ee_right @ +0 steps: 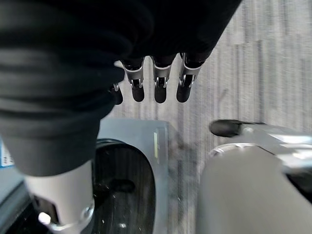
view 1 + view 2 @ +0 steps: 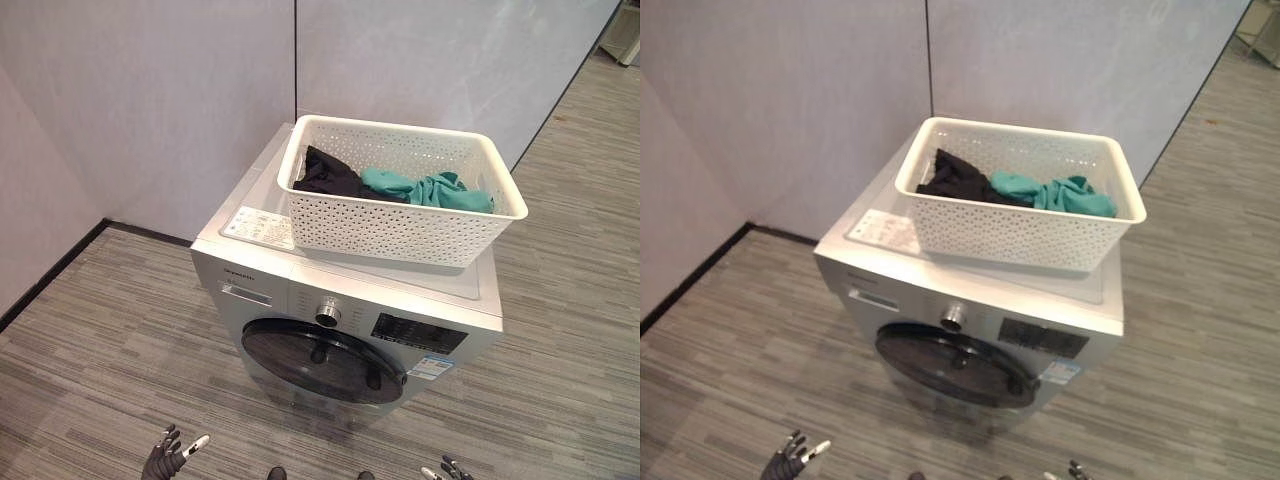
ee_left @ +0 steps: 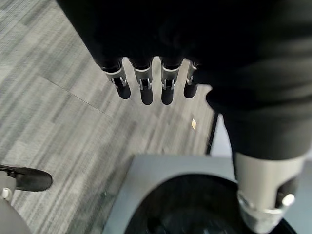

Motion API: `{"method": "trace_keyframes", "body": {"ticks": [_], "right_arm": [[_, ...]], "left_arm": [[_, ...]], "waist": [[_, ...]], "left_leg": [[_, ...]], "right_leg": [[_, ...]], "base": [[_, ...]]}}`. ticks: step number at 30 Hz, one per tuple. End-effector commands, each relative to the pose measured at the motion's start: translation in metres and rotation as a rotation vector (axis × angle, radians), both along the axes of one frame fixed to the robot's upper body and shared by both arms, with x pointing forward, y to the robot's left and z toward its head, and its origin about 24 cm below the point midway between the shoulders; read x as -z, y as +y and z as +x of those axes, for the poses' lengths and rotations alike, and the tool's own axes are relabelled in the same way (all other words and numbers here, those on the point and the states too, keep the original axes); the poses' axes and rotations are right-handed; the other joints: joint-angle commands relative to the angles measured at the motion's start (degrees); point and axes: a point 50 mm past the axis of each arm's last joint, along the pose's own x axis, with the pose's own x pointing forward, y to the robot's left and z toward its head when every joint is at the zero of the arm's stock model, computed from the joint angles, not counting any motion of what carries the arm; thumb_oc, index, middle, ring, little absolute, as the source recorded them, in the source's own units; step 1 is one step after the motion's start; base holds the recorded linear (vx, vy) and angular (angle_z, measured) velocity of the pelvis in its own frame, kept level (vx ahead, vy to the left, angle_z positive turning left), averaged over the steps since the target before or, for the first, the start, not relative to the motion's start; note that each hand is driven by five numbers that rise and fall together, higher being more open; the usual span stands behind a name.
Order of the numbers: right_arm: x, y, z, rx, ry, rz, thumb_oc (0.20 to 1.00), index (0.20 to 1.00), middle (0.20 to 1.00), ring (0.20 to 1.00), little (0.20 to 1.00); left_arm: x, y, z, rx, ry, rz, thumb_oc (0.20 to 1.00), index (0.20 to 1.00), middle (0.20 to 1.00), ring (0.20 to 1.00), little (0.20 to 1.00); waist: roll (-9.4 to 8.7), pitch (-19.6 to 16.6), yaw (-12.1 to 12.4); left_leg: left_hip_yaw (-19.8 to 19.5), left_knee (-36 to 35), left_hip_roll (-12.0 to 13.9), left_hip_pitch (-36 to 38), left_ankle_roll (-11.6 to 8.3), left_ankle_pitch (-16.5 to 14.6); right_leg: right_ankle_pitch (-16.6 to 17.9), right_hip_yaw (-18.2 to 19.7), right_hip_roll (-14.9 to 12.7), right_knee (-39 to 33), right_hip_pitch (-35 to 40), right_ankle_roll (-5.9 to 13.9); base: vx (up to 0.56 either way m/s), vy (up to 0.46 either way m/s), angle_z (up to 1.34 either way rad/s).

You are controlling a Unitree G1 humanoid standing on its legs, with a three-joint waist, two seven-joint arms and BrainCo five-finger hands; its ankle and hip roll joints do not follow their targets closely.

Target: Grab the laundry basket,head to the washer,open it,put in the laundry and shut it.

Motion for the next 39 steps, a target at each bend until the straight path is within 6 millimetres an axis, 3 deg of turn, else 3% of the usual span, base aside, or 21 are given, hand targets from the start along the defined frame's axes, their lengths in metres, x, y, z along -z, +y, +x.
{"method": "trace_keyframes", "body": {"ticks": [1,7,13,31,36,37,39], "right_arm": [[-0.002,-0.021,0.0,0.043,-0.009,-0.072,1.0,1.0,1.0,1.0,1.0],[0.003,-0.026,-0.001,-0.007,0.059,-0.148,1.0,1.0,1.0,1.0,1.0],[0.007,-0.023,-0.011,0.017,0.098,-0.096,1.0,1.0,1.0,1.0,1.0],[-0.008,-0.037,0.011,0.06,-0.026,-0.18,1.0,1.0,1.0,1.0,1.0],[-0.005,-0.042,0.003,0.11,0.004,-0.178,1.0,1.0,1.0,1.0,1.0],[-0.004,0.018,0.084,-0.259,-0.074,-0.04,1.0,1.0,1.0,1.0,1.0],[-0.003,0.018,0.082,-0.254,-0.073,-0.037,1.0,1.0,1.0,1.0,1.0]], "left_arm": [[0.005,-0.002,0.015,-0.016,-0.006,0.028,1.0,1.0,1.0,1.0,1.0],[0.007,-0.014,0.022,0.005,-0.013,0.007,1.0,1.0,1.0,1.0,1.0],[0.012,-0.019,0.015,0.035,0.018,-0.017,1.0,1.0,1.0,1.0,1.0],[0.013,-0.028,0.014,0.02,-0.003,-0.044,1.0,1.0,1.0,1.0,1.0],[0.016,-0.033,0.01,0.037,0.02,-0.055,1.0,1.0,1.0,1.0,1.0],[0.025,-0.041,0.026,0.146,0.162,0.041,1.0,1.0,1.0,1.0,1.0],[0.024,-0.042,0.027,0.156,0.159,0.04,1.0,1.0,1.0,1.0,1.0]], "waist": [[2.16,1.0,-0.4],[2.48,0.8,-0.8],[2.9,0.8,-0.8],[4.28,0.9,-2.0],[4.65,0.8,-2.6],[0.57,-2.1,2.2],[0.69,-2.1,2.0]], "left_leg": [[2.8,-0.8,3.2,-1.3,-1.06,1.3],[2.5,-0.8,3.1,-1.5,-1.12,1.4],[2.1,-0.8,2.9,-1.5,-1.13,1.5],[3.5,-0.8,2.8,-0.9,-0.92,1.0],[4.2,-0.8,2.8,-0.4,-0.8,0.8],[4.3,-0.8,4.5,0.0,-1.51,-1.2],[4.0,-0.8,4.4,0.0,-1.53,-1.2]], "right_leg": [[-5.4,0.3,-1.1,3.4,1.8,2.12],[-5.3,0.1,-1.1,3.3,1.8,2.04],[-5.3,-0.2,-1.2,3.3,2.0,1.93],[-5.1,1.3,-1.3,3.4,1.7,2.14],[-5.0,1.9,-1.5,3.4,1.7,2.26],[-4.1,1.4,-1.9,-0.1,1.6,2.38],[-4.1,1.4,-1.8,-0.1,1.7,2.35]], "base": [[0.0,0.0,0.0],[0.0,0.0,0.0],[0.0,0.005,0.01],[0.0,0.0,0.0],[0.0,0.021,-0.04],[0.0,0.0,0.0],[0.0,0.006,-0.17]]}}
